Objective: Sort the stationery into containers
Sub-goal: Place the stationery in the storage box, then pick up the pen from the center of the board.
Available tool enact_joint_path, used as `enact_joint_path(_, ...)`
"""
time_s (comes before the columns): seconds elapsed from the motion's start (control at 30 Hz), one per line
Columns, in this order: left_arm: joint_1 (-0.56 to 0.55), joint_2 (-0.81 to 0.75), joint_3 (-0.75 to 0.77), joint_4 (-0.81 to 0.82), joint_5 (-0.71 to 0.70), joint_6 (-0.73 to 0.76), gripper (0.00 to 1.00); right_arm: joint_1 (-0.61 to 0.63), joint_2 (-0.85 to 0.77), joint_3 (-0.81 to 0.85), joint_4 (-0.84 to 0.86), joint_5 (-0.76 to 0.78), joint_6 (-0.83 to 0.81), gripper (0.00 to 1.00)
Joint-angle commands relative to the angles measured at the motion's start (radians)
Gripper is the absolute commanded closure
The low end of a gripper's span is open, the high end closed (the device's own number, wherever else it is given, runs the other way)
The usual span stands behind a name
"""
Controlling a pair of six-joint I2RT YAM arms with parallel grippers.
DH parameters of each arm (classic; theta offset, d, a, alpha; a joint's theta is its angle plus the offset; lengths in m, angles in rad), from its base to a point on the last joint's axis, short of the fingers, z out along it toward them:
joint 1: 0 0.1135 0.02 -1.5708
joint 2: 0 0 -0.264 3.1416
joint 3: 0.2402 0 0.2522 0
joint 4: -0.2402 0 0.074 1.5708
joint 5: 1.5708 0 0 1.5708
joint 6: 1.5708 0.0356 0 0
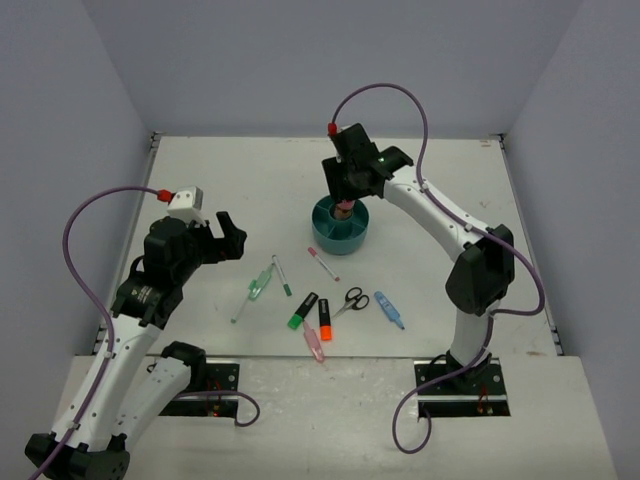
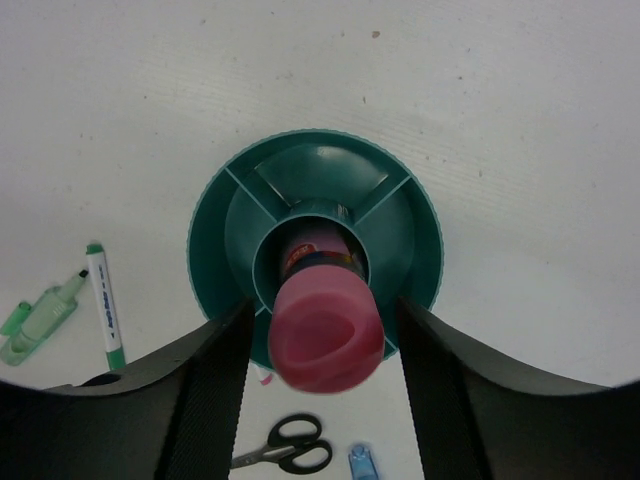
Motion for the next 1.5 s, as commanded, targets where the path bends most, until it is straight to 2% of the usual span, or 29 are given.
enact_joint_path(0.0,0.003,-0.003,-0.006,0.038,0.018,0.038,0.00,0.016,-0.063,0.056,-0.008,0.019,-0.008,0.36)
enact_joint_path(0.03,0.003,-0.002,-0.006,0.038,0.018,0.038,0.00,0.016,-0.085,0.052,-0.004,0.013,-0.007,0.29)
enact_joint_path(0.1,0.003,0.002,-0.005,0.038,0.018,0.038,0.00,0.016,-0.123,0.042,-0.003,0.010,-0.005,0.22)
enact_joint_path(0.23,0.003,0.002,-0.004,0.037,0.016,0.038,0.00,0.016,-0.238,-0.013,-0.023,0.031,-0.001,0.20)
enact_joint_path(0.37,0.002,-0.003,-0.003,0.032,-0.004,0.034,0.00,0.017,-0.415,-0.237,0.002,0.017,0.011,0.18)
enact_joint_path(0.53,0.003,0.007,-0.003,0.033,0.005,0.033,0.00,0.016,-0.530,-0.571,-0.059,-0.006,0.065,0.19)
enact_joint_path(0.63,0.003,0.012,-0.001,0.032,0.010,0.034,0.00,0.018,-0.554,-0.717,-0.046,-0.011,0.111,0.21)
enact_joint_path(0.77,0.003,0.009,-0.001,0.032,0.011,0.034,0.00,0.020,-0.605,-0.812,-0.016,-0.031,0.145,0.24)
enact_joint_path(0.9,0.003,0.002,-0.001,0.033,0.011,0.034,0.00,0.023,-0.592,-0.854,0.007,-0.085,0.146,0.30)
enact_joint_path(1.17,0.003,-0.004,-0.004,0.035,0.016,0.034,0.00,0.055,-0.454,-0.900,0.054,-0.134,0.144,0.44)
enact_joint_path(1.47,0.001,-0.014,-0.007,0.035,0.017,0.034,0.00,0.072,-0.347,-0.865,0.059,-0.129,0.158,0.45)
